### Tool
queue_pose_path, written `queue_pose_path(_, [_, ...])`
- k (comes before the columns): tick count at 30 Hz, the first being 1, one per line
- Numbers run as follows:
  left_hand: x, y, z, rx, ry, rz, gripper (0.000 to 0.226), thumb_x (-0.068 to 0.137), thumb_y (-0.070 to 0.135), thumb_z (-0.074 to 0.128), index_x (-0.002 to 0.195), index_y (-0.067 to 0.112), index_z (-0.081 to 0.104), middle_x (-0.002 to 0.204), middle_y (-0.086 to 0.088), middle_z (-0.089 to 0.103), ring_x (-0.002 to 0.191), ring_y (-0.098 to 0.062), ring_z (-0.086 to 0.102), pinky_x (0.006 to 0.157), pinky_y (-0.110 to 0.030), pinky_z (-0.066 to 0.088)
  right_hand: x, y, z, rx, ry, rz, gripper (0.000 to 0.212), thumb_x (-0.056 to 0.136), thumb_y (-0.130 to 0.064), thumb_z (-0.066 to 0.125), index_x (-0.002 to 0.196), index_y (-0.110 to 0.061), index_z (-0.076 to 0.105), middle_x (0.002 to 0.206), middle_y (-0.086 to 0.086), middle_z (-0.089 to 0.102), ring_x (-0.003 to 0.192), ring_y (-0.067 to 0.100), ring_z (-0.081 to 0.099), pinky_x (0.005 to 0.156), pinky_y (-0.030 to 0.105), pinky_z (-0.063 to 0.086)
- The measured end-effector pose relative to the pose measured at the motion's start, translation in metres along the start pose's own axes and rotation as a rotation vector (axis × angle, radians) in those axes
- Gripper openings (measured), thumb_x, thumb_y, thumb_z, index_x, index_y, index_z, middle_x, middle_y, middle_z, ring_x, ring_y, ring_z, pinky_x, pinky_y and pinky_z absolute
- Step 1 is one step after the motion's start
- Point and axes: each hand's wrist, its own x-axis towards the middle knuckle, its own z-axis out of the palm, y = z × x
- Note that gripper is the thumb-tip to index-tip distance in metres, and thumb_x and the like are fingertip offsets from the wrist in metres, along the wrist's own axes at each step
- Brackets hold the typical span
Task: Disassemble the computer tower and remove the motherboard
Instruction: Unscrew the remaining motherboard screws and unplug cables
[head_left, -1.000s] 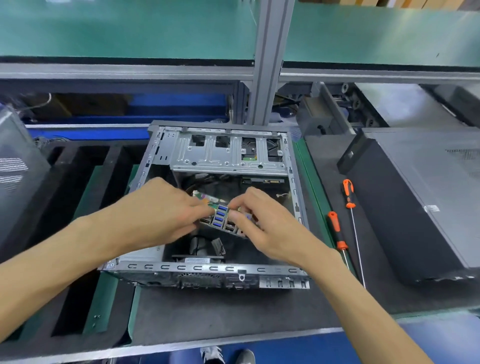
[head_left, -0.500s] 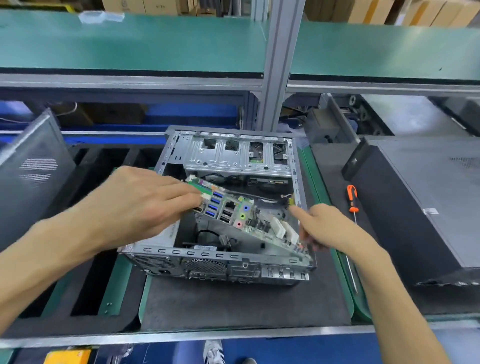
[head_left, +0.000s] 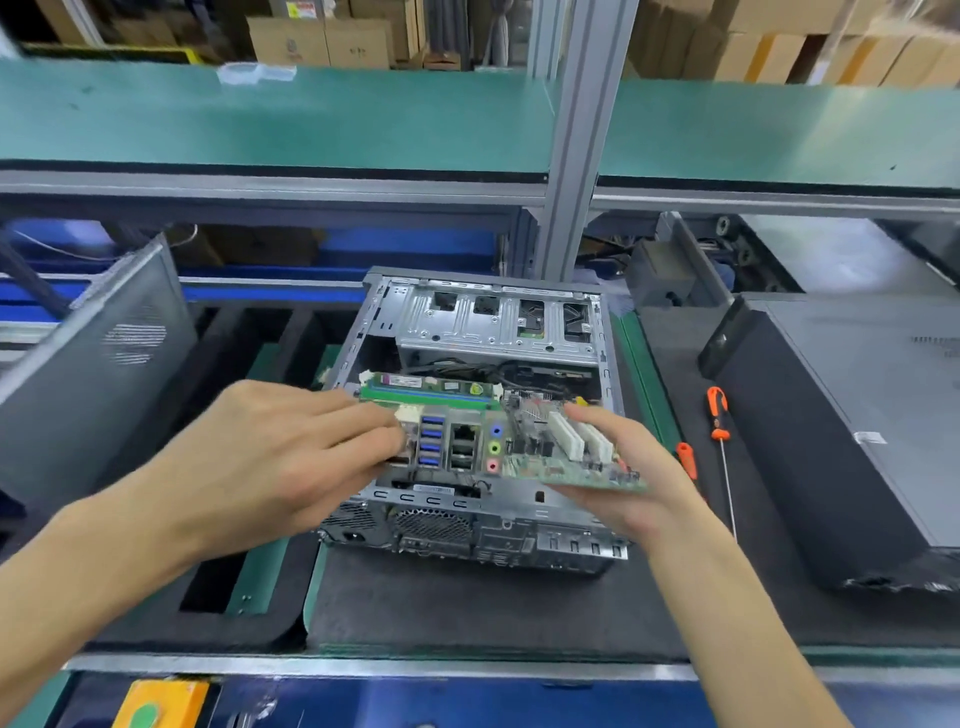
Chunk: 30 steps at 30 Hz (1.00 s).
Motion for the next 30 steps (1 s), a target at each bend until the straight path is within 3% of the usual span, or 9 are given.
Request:
queue_pose_path(3, [-0.001,0.007,0.0,-0.071,-0.023,0.022,0.013,0.083,0.028,0.063,0.09,0.019,0.067,0.097,0.004,0.067,0.079,-0.019,0.067,0.053,-0.035,0.055,-0.004,0.006,-0.009,-0.175,0.049,-0.02,0.009,0.086,-0.029,0.074,0.093,-0.029,0.08,0.098,-0.007,0.074,0.083,0.014,0.071,0.054,0.029,0.055])
queue_pose_path(5, [-0.002,0.011,0.004,-0.12,-0.082,0.056,0.014,0.08,0.031,0.064,0.087,0.02,0.064,0.096,0.006,0.065,0.076,-0.019,0.065,0.05,-0.034,0.052,-0.002,0.008,-0.014,-0.15,-0.011,-0.04,0.033,0.093,-0.026,0.067,0.062,-0.028,0.079,0.064,-0.009,0.073,0.052,0.007,0.069,0.038,0.023,0.051])
queue_pose_path(7, [-0.004,0.013,0.009,-0.158,-0.139,0.058,0.02,0.074,0.034,0.071,0.085,0.02,0.062,0.095,0.006,0.063,0.074,-0.017,0.062,0.048,-0.032,0.051,-0.004,0.011,-0.012,-0.149,0.034,-0.05,0.036,0.094,-0.025,0.066,0.06,-0.026,0.076,0.052,-0.011,0.068,0.039,0.002,0.062,0.03,0.021,0.045])
queue_pose_path(10, [-0.01,0.012,0.018,-0.246,-0.187,0.029,0.033,0.073,0.052,0.073,0.089,0.027,0.057,0.098,0.011,0.058,0.077,-0.011,0.056,0.053,-0.026,0.049,-0.001,0.022,-0.013,-0.215,0.095,-0.057,0.01,0.088,-0.035,0.072,0.094,-0.026,0.073,0.078,-0.009,0.077,0.064,0.005,0.072,0.043,0.02,0.051])
queue_pose_path(15, [-0.029,-0.004,0.03,-0.53,-0.223,-0.426,0.054,0.069,0.094,0.042,0.1,0.05,0.045,0.105,0.032,0.052,0.089,0.01,0.056,0.07,-0.017,0.047,-0.002,0.045,-0.01,-0.277,0.121,-0.084,0.067,0.069,-0.042,0.079,0.13,-0.016,0.066,0.131,0.0,0.065,0.118,0.016,0.062,0.096,0.036,0.052])
queue_pose_path(18, [-0.032,-0.023,0.055,-0.554,-0.338,-0.849,0.053,0.072,0.085,0.029,0.092,0.038,0.043,0.082,0.012,0.062,0.068,-0.001,0.061,0.063,-0.025,0.05,-0.009,0.052,-0.001,-0.284,0.123,-0.131,0.061,0.057,-0.049,0.076,0.114,-0.028,0.069,0.118,-0.019,0.06,0.103,-0.007,0.05,0.081,0.021,0.04])
queue_pose_path(23, [-0.024,-0.038,0.084,-0.77,-0.56,-1.005,0.074,0.07,0.084,0.036,0.105,0.02,0.049,0.07,-0.009,0.06,0.058,-0.018,0.065,0.065,-0.034,0.054,-0.009,0.062,0.001,-0.268,0.095,-0.164,0.039,0.068,-0.044,0.07,0.105,-0.032,0.068,0.085,-0.035,0.071,0.077,-0.023,0.059,0.069,0.008,0.04])
queue_pose_path(27, [-0.017,-0.042,0.09,-1.108,-0.455,-1.152,0.062,0.078,0.06,0.071,0.111,0.012,0.051,0.086,-0.004,0.055,0.063,-0.018,0.057,0.055,-0.032,0.049,-0.012,0.066,0.003,-0.252,0.157,-0.158,0.042,0.083,-0.039,0.07,0.123,-0.031,0.065,0.122,-0.029,0.051,0.113,-0.007,0.043,0.114,0.035,0.025])
queue_pose_path(30, [-0.016,-0.051,0.086,-1.247,-0.269,-1.16,0.057,0.07,0.052,0.081,0.093,0.007,0.056,0.082,-0.009,0.056,0.075,-0.023,0.051,0.069,-0.035,0.038,-0.015,0.067,0.006,-0.263,0.196,-0.144,0.025,0.086,-0.042,0.069,0.11,-0.036,0.066,0.125,-0.022,0.049,0.117,0.0,0.044,0.103,0.031,0.034])
